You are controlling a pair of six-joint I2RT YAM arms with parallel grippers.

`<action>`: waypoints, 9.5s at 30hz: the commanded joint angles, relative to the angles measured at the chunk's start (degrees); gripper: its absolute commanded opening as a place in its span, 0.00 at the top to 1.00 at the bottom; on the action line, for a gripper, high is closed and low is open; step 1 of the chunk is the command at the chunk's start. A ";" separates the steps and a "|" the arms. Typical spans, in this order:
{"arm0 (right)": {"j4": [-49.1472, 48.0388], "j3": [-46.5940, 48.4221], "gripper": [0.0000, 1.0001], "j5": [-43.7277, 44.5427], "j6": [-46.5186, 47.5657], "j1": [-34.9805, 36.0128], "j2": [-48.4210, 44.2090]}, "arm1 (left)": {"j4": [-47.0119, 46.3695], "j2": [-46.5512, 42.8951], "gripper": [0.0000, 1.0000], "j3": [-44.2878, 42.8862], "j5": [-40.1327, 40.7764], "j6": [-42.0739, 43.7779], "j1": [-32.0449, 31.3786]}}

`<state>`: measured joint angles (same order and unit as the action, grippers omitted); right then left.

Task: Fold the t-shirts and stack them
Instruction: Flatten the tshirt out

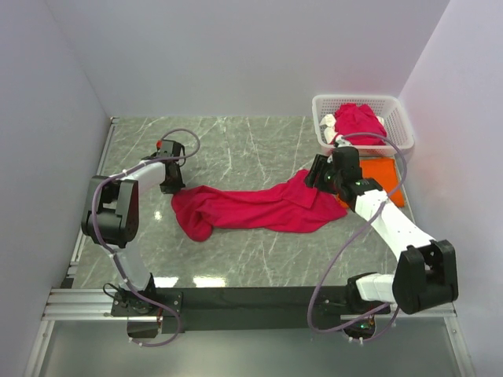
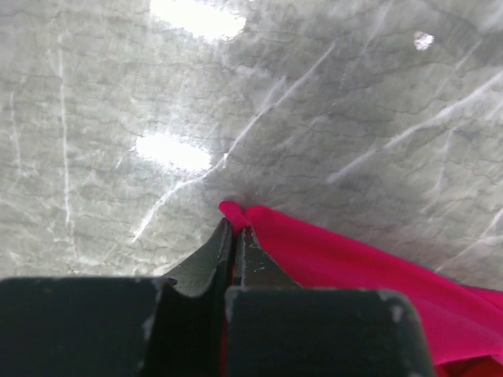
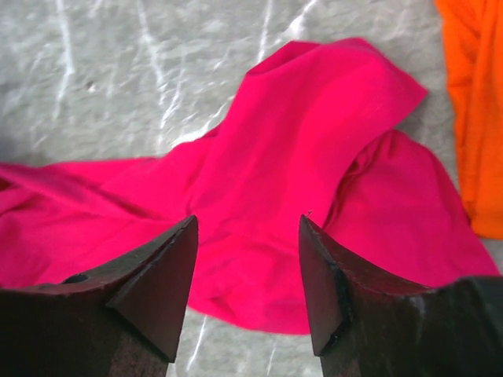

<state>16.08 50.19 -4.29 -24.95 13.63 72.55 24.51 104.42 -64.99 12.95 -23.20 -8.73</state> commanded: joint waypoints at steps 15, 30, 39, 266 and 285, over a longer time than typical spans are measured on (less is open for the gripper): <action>-0.34 9.22 0.46 5.44 -0.71 -4.40 14.01 | 1.86 -15.30 0.99 8.92 9.02 -0.44 0.30; -2.46 10.01 0.86 1.75 -0.28 -3.70 20.00 | 1.77 -14.69 0.99 8.13 10.60 0.26 0.30; 5.19 1.94 1.00 10.79 -8.25 10.44 6.21 | 1.68 -15.48 0.99 8.30 10.69 0.26 0.29; -42.72 -24.27 0.90 16.33 -45.99 21.44 5.33 | 0.80 -37.01 0.99 19.55 7.26 -5.80 -0.15; -6.32 21.32 1.00 4.48 -12.32 -11.66 -6.03 | 11.16 -29.90 0.99 -23.73 8.75 -4.40 11.72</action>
<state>5.80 63.86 3.05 -43.53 7.53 65.54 33.71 74.48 -79.11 19.33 -28.25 1.45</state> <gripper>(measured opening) 0.015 0.023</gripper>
